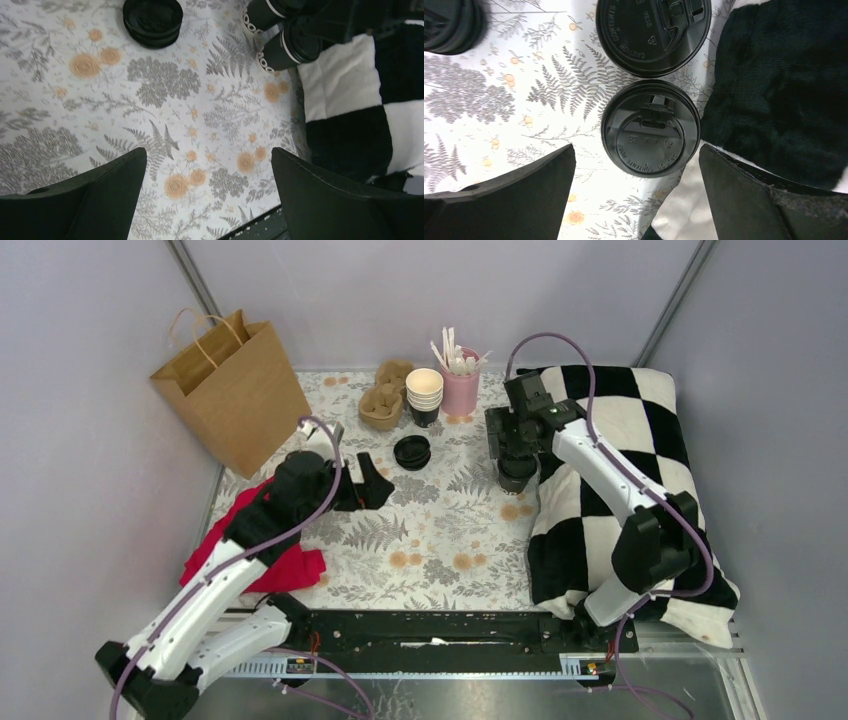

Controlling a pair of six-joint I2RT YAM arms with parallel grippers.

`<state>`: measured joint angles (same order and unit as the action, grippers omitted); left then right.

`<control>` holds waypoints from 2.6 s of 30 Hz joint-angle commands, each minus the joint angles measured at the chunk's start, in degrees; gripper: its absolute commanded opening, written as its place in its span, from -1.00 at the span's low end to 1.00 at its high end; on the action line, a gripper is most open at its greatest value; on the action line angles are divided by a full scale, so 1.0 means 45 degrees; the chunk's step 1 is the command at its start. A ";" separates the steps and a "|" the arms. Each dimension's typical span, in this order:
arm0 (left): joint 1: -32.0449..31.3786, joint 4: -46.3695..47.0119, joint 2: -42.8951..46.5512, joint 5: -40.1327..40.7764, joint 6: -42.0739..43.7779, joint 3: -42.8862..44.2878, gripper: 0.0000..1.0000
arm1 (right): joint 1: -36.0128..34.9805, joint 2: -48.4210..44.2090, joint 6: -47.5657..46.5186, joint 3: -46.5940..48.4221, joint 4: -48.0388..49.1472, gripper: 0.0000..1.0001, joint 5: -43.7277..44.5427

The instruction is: Pack the takeout coffee

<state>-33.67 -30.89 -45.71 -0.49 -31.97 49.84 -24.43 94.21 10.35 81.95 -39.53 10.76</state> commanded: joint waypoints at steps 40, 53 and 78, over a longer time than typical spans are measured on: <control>0.4943 0.9803 -1.3422 0.0401 -0.9740 0.3592 -0.09 | -0.0002 -0.4984 0.0234 0.0958 -0.2719 0.99 -0.3456; 0.5368 1.0020 -1.3800 -0.0311 -1.0273 0.4151 -0.16 | 0.0003 -0.4372 -0.0379 0.1375 -0.2645 0.99 -0.3059; 0.5630 0.9742 -1.4964 -0.0521 -0.9986 0.5058 -0.23 | 0.0018 -0.3866 -0.0754 0.1774 -0.2716 0.99 -0.2796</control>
<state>-8.64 12.27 -111.94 -3.86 -76.97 69.91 -24.43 76.49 7.99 87.59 -52.86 -3.44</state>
